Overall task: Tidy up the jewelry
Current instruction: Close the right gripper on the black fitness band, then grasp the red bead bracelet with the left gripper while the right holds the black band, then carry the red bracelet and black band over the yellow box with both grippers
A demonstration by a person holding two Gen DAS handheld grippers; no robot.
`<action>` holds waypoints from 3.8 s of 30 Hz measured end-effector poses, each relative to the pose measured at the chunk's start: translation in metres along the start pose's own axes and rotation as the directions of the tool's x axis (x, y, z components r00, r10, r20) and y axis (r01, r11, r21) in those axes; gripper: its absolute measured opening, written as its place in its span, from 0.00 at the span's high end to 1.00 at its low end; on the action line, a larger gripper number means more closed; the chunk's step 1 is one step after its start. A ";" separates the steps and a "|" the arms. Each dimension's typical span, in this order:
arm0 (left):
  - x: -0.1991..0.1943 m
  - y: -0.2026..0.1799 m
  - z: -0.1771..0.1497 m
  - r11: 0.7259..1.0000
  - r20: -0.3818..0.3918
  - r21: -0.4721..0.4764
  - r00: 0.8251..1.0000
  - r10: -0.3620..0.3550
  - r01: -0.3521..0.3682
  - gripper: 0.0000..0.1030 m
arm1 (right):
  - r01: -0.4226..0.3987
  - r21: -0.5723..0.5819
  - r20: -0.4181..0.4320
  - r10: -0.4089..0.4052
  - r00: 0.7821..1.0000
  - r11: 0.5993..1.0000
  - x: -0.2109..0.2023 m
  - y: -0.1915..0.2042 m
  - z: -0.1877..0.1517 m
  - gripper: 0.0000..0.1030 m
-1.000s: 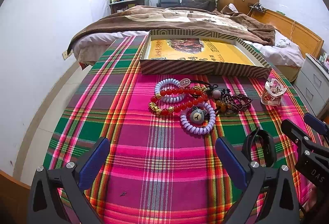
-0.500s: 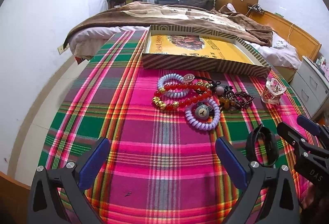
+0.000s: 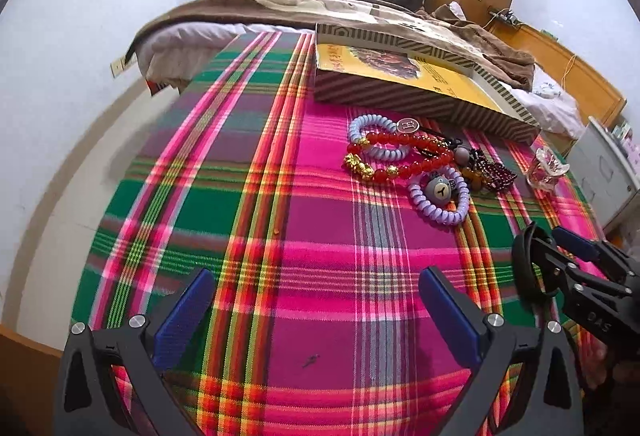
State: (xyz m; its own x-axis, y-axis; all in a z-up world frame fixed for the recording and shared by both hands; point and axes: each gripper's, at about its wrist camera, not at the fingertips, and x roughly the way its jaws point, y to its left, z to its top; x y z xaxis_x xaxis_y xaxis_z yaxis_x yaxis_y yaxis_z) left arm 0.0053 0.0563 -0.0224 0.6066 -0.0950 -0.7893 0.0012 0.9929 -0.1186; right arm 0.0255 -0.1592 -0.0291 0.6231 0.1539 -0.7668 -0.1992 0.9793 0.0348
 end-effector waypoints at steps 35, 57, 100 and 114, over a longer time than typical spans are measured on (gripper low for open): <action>0.008 -0.009 0.057 0.995 0.055 0.093 0.998 -0.033 0.028 0.00 | -0.040 0.098 0.135 0.026 0.991 0.994 -0.025 -0.046 0.022 0.86; 0.068 -0.028 0.078 0.987 -0.027 0.154 0.999 0.044 -0.039 0.32 | -0.050 0.127 0.109 0.037 0.993 0.991 -0.008 -0.054 0.028 0.86; -0.021 -0.057 0.111 0.975 0.193 0.193 0.970 -0.147 0.109 0.91 | -0.027 0.105 0.196 0.006 0.980 0.994 -0.040 -0.061 0.053 0.86; -0.016 -0.064 0.156 0.963 0.201 0.223 0.960 -0.197 0.151 0.91 | -0.007 0.064 0.205 -0.006 0.979 0.998 -0.033 -0.072 0.107 0.86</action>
State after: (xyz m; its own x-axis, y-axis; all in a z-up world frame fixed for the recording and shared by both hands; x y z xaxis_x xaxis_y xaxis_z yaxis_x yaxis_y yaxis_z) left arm 0.1196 0.0055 0.0918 0.7416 -0.2724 -0.6131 0.2698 0.9578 -0.0991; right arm 0.1002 -0.2206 0.0619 0.7662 0.1712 -0.6194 -0.1544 0.9847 0.0812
